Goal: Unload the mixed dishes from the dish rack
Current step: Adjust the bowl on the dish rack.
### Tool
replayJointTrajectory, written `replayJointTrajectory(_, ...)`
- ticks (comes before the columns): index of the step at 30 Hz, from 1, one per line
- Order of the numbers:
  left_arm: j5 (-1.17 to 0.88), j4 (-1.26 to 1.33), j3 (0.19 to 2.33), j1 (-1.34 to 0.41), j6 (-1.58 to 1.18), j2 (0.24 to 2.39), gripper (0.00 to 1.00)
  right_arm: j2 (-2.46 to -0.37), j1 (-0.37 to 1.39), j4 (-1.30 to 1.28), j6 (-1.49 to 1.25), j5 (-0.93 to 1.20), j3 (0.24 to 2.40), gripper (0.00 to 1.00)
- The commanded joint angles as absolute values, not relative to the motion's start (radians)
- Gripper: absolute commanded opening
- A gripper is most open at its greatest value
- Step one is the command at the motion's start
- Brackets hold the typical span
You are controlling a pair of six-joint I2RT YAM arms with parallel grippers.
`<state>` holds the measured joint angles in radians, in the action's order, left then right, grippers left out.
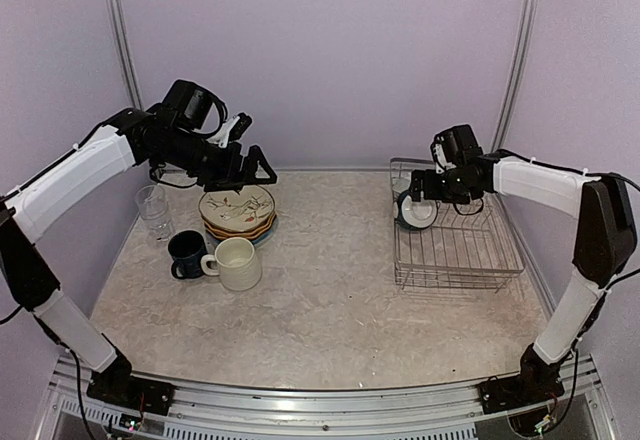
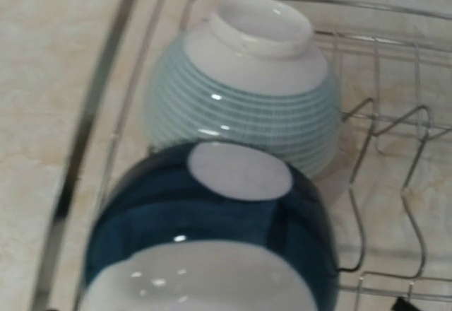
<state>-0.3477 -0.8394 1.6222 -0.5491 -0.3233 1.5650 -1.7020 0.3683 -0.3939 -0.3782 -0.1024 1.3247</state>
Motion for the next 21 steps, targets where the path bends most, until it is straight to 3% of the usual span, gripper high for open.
replayJointTrajectory(1,-0.383,-0.807,1.624,-0.545,-0.303,1.525,0.99,-1.756,0.379,-0.470,-0.371,-0.193,1.390,1.00)
replayJointTrajectory(7,-0.410,-0.798,1.614,-0.546,-0.313,1.522,0.99,-1.802,0.384,-0.498,-0.388,-0.245,1.412,0.99)
replayJointTrajectory(12,-0.413,-0.799,1.613,-0.546,-0.317,1.532,0.99,-1.812,0.383,-0.502,-0.406,-0.257,1.386,0.92)
replayJointTrajectory(21,-0.404,-0.805,1.612,-0.548,-0.315,1.551,0.99,-1.714,0.381,-0.473,-0.434,-0.282,1.220,0.91)
